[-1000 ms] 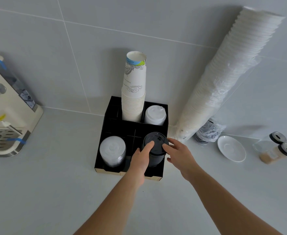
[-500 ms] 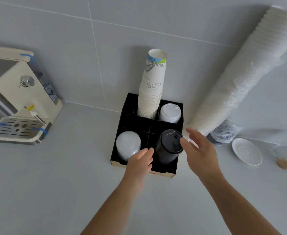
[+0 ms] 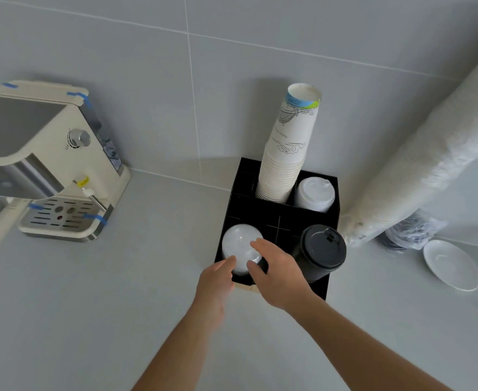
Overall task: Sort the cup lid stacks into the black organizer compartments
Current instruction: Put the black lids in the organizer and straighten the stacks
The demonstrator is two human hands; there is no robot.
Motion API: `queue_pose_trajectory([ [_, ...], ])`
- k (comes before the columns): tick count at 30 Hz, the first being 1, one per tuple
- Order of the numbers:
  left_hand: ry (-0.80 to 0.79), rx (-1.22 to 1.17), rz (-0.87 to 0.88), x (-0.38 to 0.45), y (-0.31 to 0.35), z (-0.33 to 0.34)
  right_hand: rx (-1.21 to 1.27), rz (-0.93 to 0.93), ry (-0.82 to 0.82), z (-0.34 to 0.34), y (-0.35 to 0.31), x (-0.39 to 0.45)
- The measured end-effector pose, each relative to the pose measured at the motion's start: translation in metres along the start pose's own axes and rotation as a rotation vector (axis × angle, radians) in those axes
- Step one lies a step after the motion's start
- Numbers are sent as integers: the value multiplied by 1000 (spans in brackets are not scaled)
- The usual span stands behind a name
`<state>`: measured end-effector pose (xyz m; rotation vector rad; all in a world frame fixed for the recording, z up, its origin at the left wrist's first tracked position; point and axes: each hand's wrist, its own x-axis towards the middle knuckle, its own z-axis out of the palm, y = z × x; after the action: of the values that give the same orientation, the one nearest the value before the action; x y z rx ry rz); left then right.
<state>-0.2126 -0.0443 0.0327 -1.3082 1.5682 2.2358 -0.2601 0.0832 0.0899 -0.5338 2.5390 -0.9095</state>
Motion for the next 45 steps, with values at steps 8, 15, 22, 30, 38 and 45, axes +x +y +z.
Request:
queue_pose_trajectory([
  [8, 59, 108, -84, 33, 11, 19, -257, 81, -117, 14, 5, 25],
  [15, 8, 117, -123, 51, 19, 33, -265, 74, -67, 22, 21, 18],
  [22, -80, 24, -157, 49, 18, 34, -189, 77, -25, 26, 33, 9],
  [30, -92, -12, -160, 42, 22, 32, -51, 105, -42, 19, 29, 10],
  [38, -48, 87, -74, 31, 23, 25, 21, 90, -8, 6, 15, -7],
  [45, -63, 294, 197, 7, 27, -4, 187, -41, 91, -30, -10, -39],
])
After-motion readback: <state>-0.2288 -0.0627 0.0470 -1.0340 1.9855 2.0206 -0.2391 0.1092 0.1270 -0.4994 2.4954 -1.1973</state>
